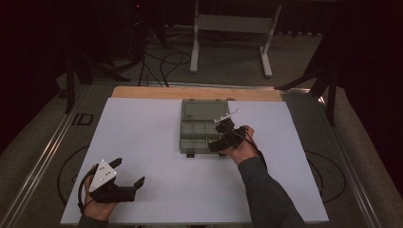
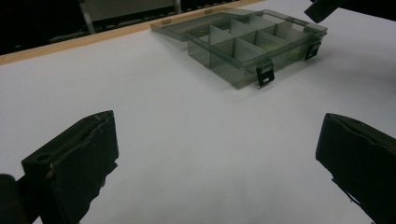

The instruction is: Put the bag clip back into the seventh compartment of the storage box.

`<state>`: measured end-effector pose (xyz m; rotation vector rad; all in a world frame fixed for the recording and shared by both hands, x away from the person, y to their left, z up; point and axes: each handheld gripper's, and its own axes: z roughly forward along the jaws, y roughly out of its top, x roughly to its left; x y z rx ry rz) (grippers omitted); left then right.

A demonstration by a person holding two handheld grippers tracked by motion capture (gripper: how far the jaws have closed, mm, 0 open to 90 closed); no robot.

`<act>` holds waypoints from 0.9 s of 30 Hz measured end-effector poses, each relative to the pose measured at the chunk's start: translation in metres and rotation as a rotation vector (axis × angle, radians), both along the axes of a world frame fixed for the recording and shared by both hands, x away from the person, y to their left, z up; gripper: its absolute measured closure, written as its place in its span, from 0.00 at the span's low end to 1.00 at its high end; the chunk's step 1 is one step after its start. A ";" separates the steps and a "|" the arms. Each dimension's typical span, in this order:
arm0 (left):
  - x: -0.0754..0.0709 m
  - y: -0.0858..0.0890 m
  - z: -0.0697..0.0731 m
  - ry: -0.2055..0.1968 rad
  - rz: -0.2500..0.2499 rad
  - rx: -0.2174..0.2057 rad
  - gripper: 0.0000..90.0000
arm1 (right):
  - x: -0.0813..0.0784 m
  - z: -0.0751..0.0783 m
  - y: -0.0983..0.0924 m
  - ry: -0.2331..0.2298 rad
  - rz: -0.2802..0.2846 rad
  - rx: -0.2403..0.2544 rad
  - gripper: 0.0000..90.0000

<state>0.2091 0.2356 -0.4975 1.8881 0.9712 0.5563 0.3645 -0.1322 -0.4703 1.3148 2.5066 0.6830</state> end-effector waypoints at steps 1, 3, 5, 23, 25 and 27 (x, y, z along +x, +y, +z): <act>0.000 0.000 0.000 0.000 0.000 0.000 0.00 | 0.000 0.000 0.000 0.000 0.000 0.000 0.11; 0.000 0.000 0.000 0.001 0.001 0.000 0.00 | -0.004 0.001 -0.002 -0.022 0.014 0.029 0.10; 0.000 0.000 0.000 0.001 0.001 0.000 0.00 | -0.007 0.001 -0.004 -0.040 0.026 0.052 0.10; 0.000 -0.001 -0.001 0.004 0.000 0.001 0.00 | -0.051 -0.011 -0.045 -0.151 -0.001 0.161 0.10; 0.000 -0.002 -0.002 0.003 -0.001 0.001 0.00 | -0.061 -0.013 -0.053 -0.179 -0.005 0.180 0.10; 0.000 -0.002 -0.002 0.002 0.000 0.000 0.00 | -0.067 -0.015 -0.058 -0.204 -0.017 0.185 0.10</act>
